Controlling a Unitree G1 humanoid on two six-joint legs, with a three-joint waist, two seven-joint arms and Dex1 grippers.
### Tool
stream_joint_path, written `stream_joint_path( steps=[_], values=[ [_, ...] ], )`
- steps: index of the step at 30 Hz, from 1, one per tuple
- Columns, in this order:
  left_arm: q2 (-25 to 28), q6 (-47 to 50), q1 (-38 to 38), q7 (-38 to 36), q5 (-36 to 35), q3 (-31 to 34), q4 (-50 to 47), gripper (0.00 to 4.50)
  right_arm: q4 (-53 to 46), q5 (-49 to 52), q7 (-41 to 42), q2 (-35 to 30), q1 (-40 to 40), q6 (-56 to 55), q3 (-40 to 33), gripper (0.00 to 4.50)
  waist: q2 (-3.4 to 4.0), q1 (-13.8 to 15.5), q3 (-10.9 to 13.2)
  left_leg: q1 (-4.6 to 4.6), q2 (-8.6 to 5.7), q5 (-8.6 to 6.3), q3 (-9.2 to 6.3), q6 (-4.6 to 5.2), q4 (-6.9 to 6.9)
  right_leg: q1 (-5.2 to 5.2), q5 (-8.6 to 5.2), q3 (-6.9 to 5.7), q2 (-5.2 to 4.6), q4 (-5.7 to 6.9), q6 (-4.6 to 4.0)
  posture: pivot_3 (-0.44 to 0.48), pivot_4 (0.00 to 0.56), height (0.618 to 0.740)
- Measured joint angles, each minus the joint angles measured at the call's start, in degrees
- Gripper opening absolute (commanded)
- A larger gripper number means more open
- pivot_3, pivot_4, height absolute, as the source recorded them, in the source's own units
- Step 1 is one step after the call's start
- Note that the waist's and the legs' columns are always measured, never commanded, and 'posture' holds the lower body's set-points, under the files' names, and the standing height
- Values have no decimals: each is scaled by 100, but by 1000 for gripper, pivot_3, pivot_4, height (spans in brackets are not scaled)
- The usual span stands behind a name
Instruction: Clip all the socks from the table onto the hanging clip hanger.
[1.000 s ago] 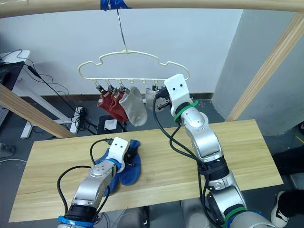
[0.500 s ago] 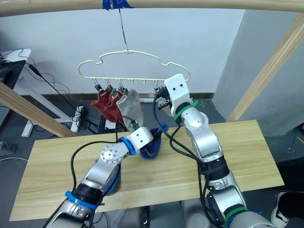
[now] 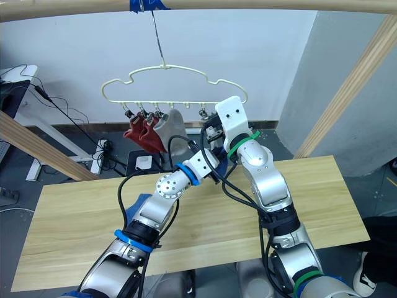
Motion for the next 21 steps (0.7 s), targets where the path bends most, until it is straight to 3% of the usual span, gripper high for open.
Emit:
stream_joint_path(
  steps=[21],
  values=[
    [-55,-106,-46,262,37,117,-1,0,-51,0,8,-14,3,86,5,129,0,2,0,0,0,0,0,0,0,0,0,-1,0,-1,0,-223,271,740]
  ],
)
